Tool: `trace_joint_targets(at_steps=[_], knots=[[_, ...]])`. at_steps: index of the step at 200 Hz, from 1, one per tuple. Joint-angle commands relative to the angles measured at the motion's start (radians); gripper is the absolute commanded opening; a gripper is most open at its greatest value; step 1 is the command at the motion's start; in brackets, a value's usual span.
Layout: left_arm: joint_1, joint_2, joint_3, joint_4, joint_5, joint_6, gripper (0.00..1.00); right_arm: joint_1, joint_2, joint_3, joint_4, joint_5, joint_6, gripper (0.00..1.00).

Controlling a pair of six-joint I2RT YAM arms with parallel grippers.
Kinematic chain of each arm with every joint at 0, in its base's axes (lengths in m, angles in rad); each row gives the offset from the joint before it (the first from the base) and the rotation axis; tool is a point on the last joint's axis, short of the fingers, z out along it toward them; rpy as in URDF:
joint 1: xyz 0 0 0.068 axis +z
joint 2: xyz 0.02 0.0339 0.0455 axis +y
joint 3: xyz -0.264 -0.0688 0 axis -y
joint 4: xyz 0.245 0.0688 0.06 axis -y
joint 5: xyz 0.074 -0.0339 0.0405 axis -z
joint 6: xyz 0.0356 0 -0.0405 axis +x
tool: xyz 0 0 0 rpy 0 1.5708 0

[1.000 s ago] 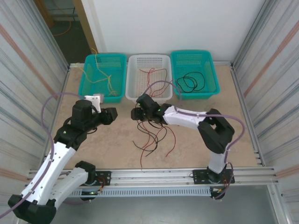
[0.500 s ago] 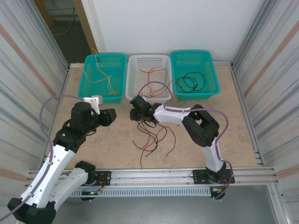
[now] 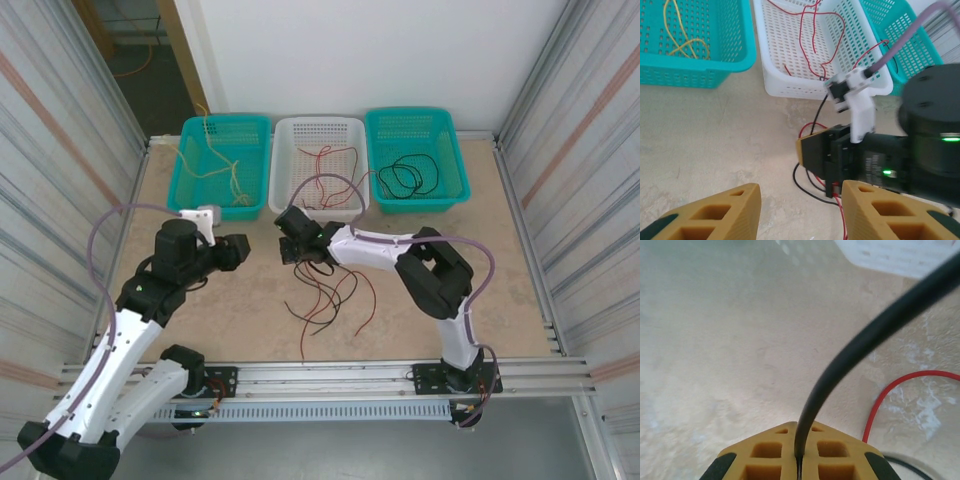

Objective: Untangle the cables

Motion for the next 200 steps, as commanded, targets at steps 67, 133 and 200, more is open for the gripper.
trace_joint_targets(at_steps=[67,133,200], knots=[[0.007,0.047,-0.051,0.132,0.09,-0.071,0.46,0.004,-0.351,0.048,-0.13,0.044,-0.166,0.0],[-0.027,0.086,-0.11,0.238,0.115,-0.138,0.47,0.006,-0.492,0.114,-0.14,0.012,-0.201,0.0],[-0.166,0.288,-0.014,0.357,0.076,-0.122,0.47,0.009,-0.586,0.151,-0.134,-0.028,-0.204,0.0]])
